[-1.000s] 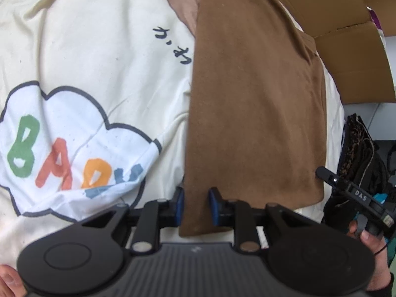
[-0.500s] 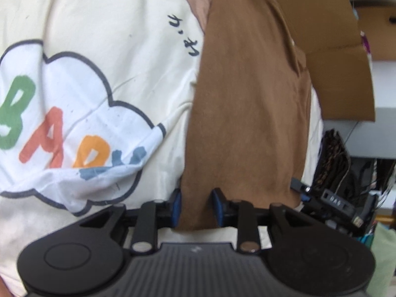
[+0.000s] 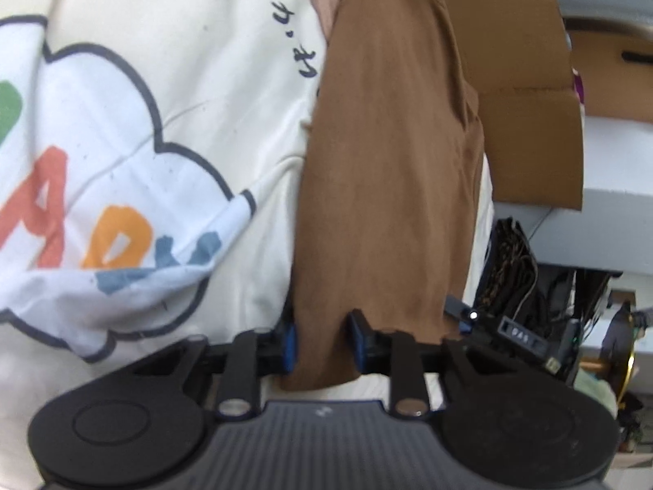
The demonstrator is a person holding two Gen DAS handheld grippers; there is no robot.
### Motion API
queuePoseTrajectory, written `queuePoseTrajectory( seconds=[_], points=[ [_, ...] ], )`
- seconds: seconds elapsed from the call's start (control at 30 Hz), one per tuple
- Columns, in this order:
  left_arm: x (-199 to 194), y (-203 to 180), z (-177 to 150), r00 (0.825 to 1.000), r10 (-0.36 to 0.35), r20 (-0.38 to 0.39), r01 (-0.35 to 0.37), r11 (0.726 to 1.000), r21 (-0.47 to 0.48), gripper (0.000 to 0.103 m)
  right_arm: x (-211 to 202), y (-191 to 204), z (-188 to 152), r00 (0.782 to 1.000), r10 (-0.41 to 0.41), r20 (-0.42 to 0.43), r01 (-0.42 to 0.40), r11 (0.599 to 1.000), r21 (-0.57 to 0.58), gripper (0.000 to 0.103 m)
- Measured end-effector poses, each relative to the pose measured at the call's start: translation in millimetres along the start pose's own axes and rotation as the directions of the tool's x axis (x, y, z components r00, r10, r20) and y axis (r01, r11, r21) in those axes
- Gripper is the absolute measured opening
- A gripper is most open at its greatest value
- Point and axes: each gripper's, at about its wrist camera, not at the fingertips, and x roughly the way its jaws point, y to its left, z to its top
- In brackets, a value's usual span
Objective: Fold clothes
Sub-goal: 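Close both tools on the folded edge of the brown shirt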
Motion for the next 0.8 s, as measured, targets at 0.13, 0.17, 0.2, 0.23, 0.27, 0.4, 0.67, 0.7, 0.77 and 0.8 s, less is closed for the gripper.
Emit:
queuePoseTrajectory(
  seconds=[0.13,0.17,0.2,0.23,0.27,0.4,0.67,0.7,0.77,0.8],
  points=[
    [2,-2,4,1.0,-0.012,-0.008,0.012,1.0,-0.008,0.012,1,2,0,1.0,0.008,-0.016,-0.008,1.0,-0.008,0.03],
    [1,-5,3,1.0,-0.012,-0.008,0.012,1.0,-0.002,0.011,1,0,0,1.0,0.007,-0.015,-0.007,1.0,0.003,0.026],
    [2,-9,8,1.0,-0.013,-0.01,0.013,1.0,0.002,0.011,1,-2,0,1.0,0.006,-0.015,-0.005,1.0,0.014,0.021],
    [3,-13,9,1.0,-0.015,-0.013,0.015,1.0,-0.004,0.01,0,-4,0,1.0,0.014,-0.014,-0.014,1.0,0.026,0.016],
    [3,-15,7,1.0,-0.017,-0.017,0.016,1.0,-0.016,0.009,0,-3,-1,1.0,0.016,-0.012,-0.016,1.0,0.026,0.014],
    [-2,-21,9,1.0,-0.017,-0.023,0.016,1.0,-0.027,0.008,-3,5,-1,1.0,0.006,-0.016,-0.006,1.0,0.013,0.009],
    [-39,-20,7,0.998,-0.029,-0.048,0.028,1.0,-0.004,0.007,-21,21,-1,1.0,0.018,-0.02,-0.017,0.999,0.05,0.007],
    [-48,-19,7,0.998,-0.027,-0.049,0.027,1.0,0.0,0.006,-24,23,-2,1.0,0.024,-0.019,-0.023,0.998,0.058,0.007],
    [-57,-19,7,0.998,-0.023,-0.052,0.023,1.0,0.005,0.006,-30,26,-5,0.999,0.036,-0.022,-0.034,0.998,0.062,0.007],
    [-59,-20,6,0.998,-0.019,-0.056,0.02,1.0,0.004,0.006,-32,28,-6,0.999,0.039,-0.026,-0.037,0.997,0.061,0.007]
  ],
)
